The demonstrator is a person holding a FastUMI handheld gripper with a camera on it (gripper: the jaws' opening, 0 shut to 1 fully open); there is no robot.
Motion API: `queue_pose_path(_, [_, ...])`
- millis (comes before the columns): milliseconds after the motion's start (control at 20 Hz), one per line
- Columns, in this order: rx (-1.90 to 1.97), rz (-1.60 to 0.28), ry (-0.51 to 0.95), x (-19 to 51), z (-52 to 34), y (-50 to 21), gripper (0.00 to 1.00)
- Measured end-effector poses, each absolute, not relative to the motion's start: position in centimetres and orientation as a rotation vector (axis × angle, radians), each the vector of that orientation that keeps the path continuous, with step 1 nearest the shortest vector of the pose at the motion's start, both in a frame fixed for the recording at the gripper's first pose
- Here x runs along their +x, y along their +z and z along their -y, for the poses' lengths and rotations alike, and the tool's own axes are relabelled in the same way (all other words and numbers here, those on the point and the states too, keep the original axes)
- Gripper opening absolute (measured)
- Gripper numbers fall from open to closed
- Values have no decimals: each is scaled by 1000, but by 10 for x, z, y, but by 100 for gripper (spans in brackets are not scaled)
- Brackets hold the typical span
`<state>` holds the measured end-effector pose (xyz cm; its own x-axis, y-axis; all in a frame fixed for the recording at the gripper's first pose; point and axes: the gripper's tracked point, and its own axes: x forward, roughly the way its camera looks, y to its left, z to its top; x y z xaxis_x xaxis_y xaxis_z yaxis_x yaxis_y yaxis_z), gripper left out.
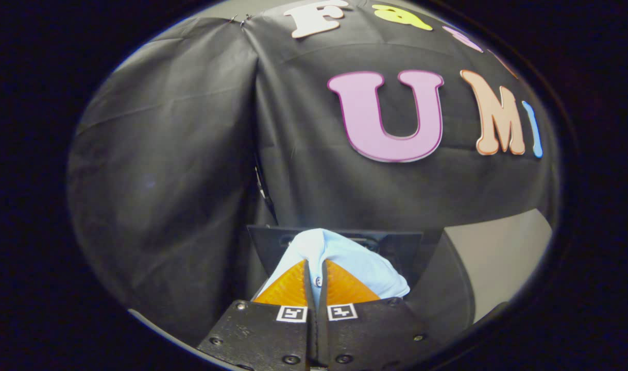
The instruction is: Put the clothes into the washing machine and then close the washing machine lid.
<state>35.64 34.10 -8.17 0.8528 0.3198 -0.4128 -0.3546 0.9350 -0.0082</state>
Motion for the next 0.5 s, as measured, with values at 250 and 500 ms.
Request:
queue_pose_path(250, [-34, -485, 349, 360, -347, -156, 1])
queue_pose_path(500, [5, -518, 315, 361, -340, -216, 1])
